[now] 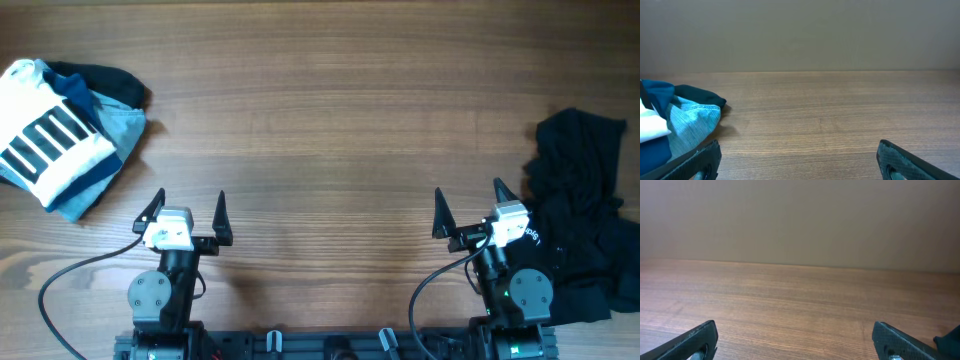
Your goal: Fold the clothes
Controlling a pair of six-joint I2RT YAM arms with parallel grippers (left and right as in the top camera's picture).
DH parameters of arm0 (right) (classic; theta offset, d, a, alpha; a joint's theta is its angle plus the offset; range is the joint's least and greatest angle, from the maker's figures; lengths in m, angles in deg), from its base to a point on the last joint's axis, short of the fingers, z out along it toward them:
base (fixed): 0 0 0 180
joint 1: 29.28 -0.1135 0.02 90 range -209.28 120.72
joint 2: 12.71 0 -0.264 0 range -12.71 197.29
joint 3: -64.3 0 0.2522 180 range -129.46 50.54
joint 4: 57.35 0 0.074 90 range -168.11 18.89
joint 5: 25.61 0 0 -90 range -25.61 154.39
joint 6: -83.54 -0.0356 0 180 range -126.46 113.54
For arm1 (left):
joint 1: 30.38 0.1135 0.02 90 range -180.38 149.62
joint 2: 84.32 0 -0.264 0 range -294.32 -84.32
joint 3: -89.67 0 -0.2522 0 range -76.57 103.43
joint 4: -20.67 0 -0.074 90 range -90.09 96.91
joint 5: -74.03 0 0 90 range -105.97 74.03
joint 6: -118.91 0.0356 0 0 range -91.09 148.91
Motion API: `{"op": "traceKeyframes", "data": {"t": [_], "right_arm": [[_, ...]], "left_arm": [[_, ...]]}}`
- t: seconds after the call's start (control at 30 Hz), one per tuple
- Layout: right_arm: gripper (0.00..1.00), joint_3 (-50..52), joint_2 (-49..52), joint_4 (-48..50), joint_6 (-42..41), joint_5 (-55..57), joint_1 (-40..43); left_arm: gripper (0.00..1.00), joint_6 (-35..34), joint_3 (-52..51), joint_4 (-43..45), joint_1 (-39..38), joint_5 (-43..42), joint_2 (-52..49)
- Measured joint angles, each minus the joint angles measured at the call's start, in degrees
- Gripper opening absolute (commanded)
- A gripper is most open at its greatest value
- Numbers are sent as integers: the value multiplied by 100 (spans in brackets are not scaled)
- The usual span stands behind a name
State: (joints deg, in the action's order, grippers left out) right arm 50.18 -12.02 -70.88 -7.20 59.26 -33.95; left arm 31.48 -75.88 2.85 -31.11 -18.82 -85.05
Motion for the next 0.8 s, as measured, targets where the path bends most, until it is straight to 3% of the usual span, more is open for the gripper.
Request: {"op": "traceKeyframes", "data": {"t": [0.27,0.47,0.57,0.8], "right_arm": [[100,0,57,-46,-160,157,0],[100,-328,1021,-911,-555,573,0],[100,-1169,1965,-1661,-870,914,0],[100,-3211,4092,-3182,-1252,1213,155]], "left_arm": [[100,-59,0,2,0,-2,0],[100,-774,22,-76,0,-2,-275],[100,-960,420,-658,0,-70,-863],[100,-1091,2455,-2216,0,-151,-2839]]}}
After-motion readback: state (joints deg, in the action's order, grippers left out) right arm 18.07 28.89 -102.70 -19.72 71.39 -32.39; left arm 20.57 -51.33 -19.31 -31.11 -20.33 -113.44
